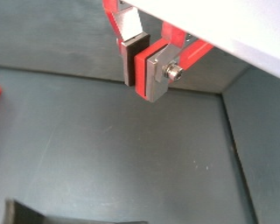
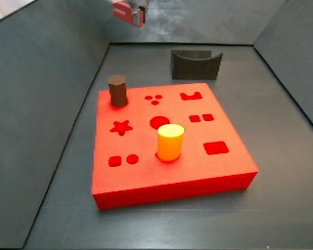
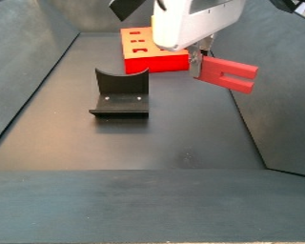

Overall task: Pick up the double-square object. Move up. Rotate the double-square object. Place the double-square object on the fixture. Regrasp the double-square object. Move to above the board. Insert the double-square object.
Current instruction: Rotate the double-square object.

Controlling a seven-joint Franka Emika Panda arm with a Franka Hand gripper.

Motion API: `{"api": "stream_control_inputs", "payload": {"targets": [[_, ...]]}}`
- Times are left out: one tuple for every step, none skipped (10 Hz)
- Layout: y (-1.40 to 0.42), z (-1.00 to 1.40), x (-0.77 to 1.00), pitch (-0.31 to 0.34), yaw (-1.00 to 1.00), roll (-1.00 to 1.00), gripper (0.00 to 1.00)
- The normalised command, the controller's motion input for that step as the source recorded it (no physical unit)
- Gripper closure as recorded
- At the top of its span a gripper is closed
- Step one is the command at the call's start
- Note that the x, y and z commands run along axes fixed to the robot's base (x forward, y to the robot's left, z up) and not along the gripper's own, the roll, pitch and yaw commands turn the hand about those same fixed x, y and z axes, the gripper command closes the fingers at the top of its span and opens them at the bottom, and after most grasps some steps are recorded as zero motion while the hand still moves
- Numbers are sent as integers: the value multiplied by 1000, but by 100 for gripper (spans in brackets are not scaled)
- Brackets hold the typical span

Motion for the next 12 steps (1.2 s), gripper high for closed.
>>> {"api": "stream_control_inputs", "payload": {"targets": [[17, -37, 16, 25, -1000, -20, 100], [17, -36, 16, 28, -1000, -23, 100], [17, -36, 16, 29, -1000, -24, 100], [17, -36, 17, 33, -1000, -27, 100], [17, -36, 17, 35, -1000, -29, 100], [17, -35, 17, 41, -1000, -34, 100], [18, -35, 18, 46, -1000, -38, 100], [18, -34, 18, 57, -1000, -47, 100], [18, -34, 19, 63, -1000, -53, 100], [19, -31, 20, 81, -954, -68, 100], [19, -30, 21, 80, -692, -68, 100], [19, -24, 23, 77, -410, -67, 100]]}}
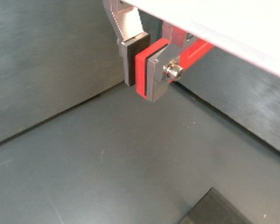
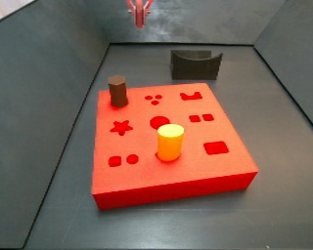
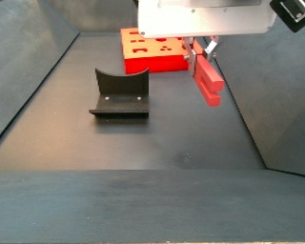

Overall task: Pick up the double-square object. Move up. Rotate the double-square object. Place the double-square object on the fixture. Regrasp the double-square object. Move to above the board. Insert the double-square object.
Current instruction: Rotate the double-square object.

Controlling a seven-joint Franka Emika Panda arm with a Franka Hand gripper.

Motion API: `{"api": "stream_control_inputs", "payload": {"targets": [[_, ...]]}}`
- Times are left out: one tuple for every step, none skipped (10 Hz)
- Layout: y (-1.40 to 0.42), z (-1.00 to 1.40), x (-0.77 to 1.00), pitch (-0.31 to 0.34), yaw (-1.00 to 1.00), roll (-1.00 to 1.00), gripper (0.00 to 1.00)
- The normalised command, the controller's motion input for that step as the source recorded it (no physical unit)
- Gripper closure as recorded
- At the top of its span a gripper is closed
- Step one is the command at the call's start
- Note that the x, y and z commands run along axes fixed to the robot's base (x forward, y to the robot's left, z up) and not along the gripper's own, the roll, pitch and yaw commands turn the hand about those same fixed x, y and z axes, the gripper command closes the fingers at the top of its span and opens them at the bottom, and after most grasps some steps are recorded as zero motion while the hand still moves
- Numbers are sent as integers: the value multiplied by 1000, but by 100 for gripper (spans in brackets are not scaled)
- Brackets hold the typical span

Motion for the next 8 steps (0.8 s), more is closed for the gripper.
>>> {"api": "stream_control_inputs", "payload": {"targets": [[20, -21, 25, 76, -273, -67, 100], [0, -1000, 0, 0, 0, 0, 100], [1, -1000, 5, -9, 25, 2, 100], [5, -1000, 17, -37, 29, 11, 100], [7, -1000, 16, -37, 30, 17, 100], [11, -1000, 17, -31, 20, 25, 100], [14, -1000, 21, -30, 17, 30, 100], [17, -1000, 29, -20, 14, 38, 100]]}}
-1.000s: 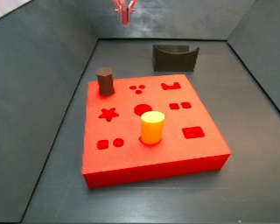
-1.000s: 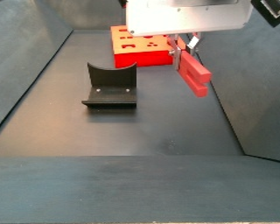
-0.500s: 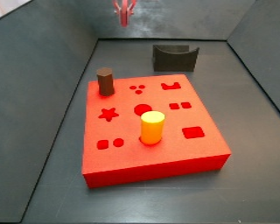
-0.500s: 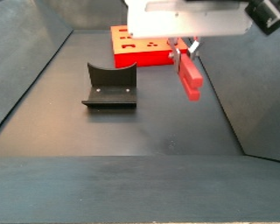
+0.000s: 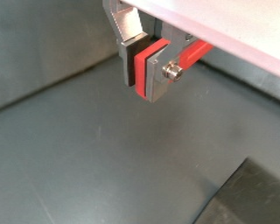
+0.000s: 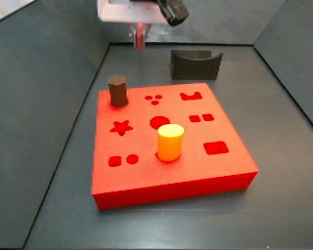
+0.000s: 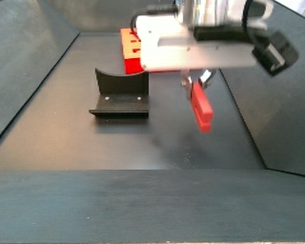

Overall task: Pick up the double-square object. Move up. Rotate the double-square object. Place the double-square object on the fixture. Regrasp the double-square object. Move to above the board. Insert the double-square object.
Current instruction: Rotate the double-square object.

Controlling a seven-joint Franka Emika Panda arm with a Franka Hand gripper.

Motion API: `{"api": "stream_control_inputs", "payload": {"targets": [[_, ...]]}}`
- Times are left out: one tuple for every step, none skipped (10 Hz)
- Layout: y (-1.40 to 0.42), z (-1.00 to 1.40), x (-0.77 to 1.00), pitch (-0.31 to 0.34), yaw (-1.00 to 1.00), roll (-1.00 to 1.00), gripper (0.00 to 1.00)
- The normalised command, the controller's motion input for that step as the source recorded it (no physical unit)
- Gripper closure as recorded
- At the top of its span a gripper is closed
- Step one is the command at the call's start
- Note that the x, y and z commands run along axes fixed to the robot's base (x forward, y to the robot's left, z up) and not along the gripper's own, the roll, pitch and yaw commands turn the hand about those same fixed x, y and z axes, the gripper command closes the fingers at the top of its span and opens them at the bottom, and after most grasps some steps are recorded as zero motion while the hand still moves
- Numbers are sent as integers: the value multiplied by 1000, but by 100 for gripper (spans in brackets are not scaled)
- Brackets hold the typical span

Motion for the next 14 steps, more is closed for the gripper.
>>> {"api": "stream_control_inputs", "payload": {"targets": [[20, -826, 38, -11, 13, 46, 100], [19, -678, 40, -3, 13, 51, 100], [17, -580, 40, -4, 12, 55, 100], [15, -393, 34, -4, 12, 62, 100], [14, -254, 32, -7, 12, 67, 100], [0, 0, 0, 0, 0, 0, 0], [0, 1000, 0, 0, 0, 0, 0], [-1, 1000, -7, 10, 0, -2, 0], [-4, 1000, -17, 34, -2, -10, 0], [-2, 1000, -15, 43, -3, -14, 0], [-2, 1000, -13, 57, -5, -22, 0], [-2, 1000, -16, 56, -6, -28, 0], [-2, 979, -22, 53, -7, -36, 0], [-4, 865, -24, 49, -8, -41, 0]]}}
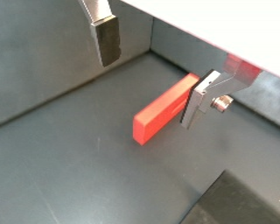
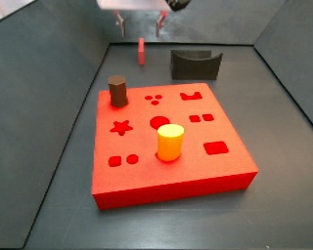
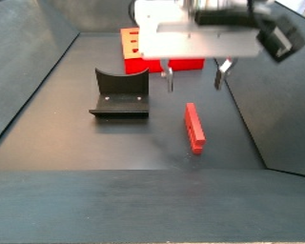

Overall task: Pick up the double-square object. Move up. Rotate the double-square object. Place the double-square object on the fixture. Regrasp the double-square object. Move to above the board. Insert the double-square object.
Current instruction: Rotate the double-square object.

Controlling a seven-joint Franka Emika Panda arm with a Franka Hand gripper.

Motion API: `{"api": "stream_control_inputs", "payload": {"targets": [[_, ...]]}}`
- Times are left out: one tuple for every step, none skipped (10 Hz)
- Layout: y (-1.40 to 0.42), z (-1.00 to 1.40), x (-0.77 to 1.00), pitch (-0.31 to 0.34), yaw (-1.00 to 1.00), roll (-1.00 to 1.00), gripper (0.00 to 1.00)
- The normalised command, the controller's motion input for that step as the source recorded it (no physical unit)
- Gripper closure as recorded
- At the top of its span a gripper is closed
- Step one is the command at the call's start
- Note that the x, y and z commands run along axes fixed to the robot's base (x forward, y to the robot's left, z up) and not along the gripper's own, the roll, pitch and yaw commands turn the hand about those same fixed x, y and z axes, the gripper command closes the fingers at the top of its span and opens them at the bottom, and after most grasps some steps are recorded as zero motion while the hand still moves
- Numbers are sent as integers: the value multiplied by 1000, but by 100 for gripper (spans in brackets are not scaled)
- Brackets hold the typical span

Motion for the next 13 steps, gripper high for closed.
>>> {"api": "stream_control_inputs", "payload": {"targets": [[-4, 584, -24, 38, -10, -51, 0], [-3, 470, -25, 38, -10, -56, 0], [0, 0, 0, 0, 1000, 0, 0], [2, -213, 10, 0, 1000, 1, 0], [6, -205, 49, -2, 1000, 2, 0], [8, -150, 52, -3, 1000, 3, 0], [6, -72, 35, -4, 1000, 3, 0], [4, -52, 31, -5, 1000, 3, 0], [5, -38, 35, -5, 1000, 3, 0], [5, -34, 36, -6, 1000, 3, 0], [6, -32, 37, -6, 1000, 4, 0], [6, -29, 38, -6, 1000, 4, 0], [6, -28, 38, -6, 1000, 4, 0]]}}
